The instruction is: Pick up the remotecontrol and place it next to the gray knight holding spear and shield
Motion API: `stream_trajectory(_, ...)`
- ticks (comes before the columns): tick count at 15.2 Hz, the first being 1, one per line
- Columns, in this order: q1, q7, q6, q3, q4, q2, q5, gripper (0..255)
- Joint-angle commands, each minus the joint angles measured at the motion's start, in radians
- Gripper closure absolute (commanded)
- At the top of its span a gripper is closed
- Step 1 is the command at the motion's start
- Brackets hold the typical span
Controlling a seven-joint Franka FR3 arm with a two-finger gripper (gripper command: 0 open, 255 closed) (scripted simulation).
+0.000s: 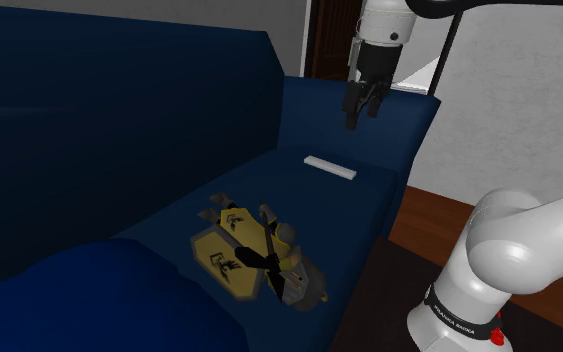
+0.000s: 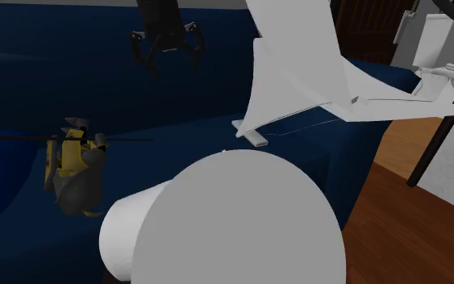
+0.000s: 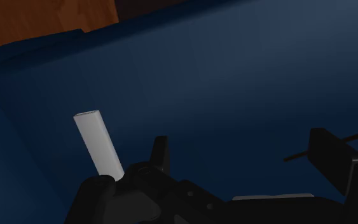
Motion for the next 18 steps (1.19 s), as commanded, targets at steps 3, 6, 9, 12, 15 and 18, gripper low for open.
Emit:
stream_trajectory(3, -0.010, -0.037, 0.049, -0.041, -0.021, 0.027, -0.016, 0)
stream_trajectory(6, -0.024, -0.094, 0.122, -0.102, -0.042, 0.079, -0.036, 0)
stream_trajectory(9, -0.038, -0.150, 0.196, -0.162, -0.051, 0.143, -0.051, 0)
stream_trajectory(12, -0.048, -0.208, 0.267, -0.221, -0.048, 0.220, -0.060, 0)
stream_trajectory(15, -0.055, -0.268, 0.336, -0.279, -0.032, 0.307, -0.059, 0)
stream_trajectory(18, -0.058, -0.333, 0.400, -0.335, -0.004, 0.404, -0.045, 0)
